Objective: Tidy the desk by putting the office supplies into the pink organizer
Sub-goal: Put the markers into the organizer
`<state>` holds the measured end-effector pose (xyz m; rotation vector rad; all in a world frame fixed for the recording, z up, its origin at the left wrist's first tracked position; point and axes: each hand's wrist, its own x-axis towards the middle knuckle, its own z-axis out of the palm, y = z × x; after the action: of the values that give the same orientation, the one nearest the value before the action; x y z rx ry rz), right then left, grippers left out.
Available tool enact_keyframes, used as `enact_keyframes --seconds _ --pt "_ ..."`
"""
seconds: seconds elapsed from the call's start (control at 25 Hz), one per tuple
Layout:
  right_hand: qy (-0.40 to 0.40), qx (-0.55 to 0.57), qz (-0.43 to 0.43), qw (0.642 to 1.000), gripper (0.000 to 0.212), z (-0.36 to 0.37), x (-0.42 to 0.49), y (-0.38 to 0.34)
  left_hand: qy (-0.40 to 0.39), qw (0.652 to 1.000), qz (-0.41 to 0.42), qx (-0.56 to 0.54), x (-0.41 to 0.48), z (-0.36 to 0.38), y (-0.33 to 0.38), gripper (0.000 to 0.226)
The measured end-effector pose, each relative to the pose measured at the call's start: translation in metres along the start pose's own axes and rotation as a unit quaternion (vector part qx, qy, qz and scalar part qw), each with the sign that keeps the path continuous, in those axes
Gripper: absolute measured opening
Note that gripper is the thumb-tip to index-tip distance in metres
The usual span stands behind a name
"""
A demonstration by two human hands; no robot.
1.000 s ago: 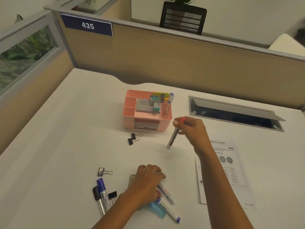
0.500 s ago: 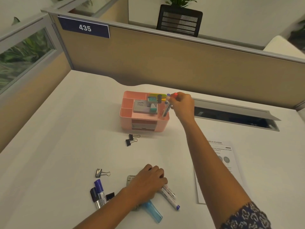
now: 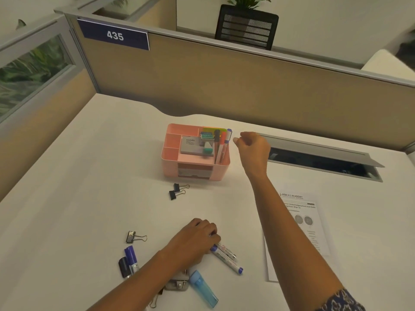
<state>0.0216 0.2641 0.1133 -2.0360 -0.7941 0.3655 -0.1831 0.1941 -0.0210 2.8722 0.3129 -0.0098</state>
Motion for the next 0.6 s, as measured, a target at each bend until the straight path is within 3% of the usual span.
enact_keyframes --seconds 0.12,0.2,0.32,0.4,0.6 --pt "-0.046 0.025 0.003 0.999 0.026 -0.017 -0.030 0.027 0.001 1.000 -0.009 0.001 0.009 -0.005 -0.006 0.039" --pt "-0.166 -0.034 0.013 0.985 0.021 -0.021 -0.055 0.053 -0.009 1.000 -0.019 0.013 0.013 -0.009 -0.007 0.038" --pt "-0.344 -0.200 0.008 0.917 0.024 -0.015 -0.096 0.091 -0.024 0.999 -0.047 0.009 0.018 -0.015 -0.010 0.029" --pt "-0.376 -0.228 -0.002 0.898 0.028 -0.014 -0.116 0.103 -0.037 0.997 -0.073 -0.007 0.020 -0.019 -0.012 0.021" --pt "-0.407 -0.196 0.004 0.892 0.030 -0.012 -0.130 0.099 -0.043 0.994 -0.105 -0.007 0.021 -0.028 -0.012 0.014"
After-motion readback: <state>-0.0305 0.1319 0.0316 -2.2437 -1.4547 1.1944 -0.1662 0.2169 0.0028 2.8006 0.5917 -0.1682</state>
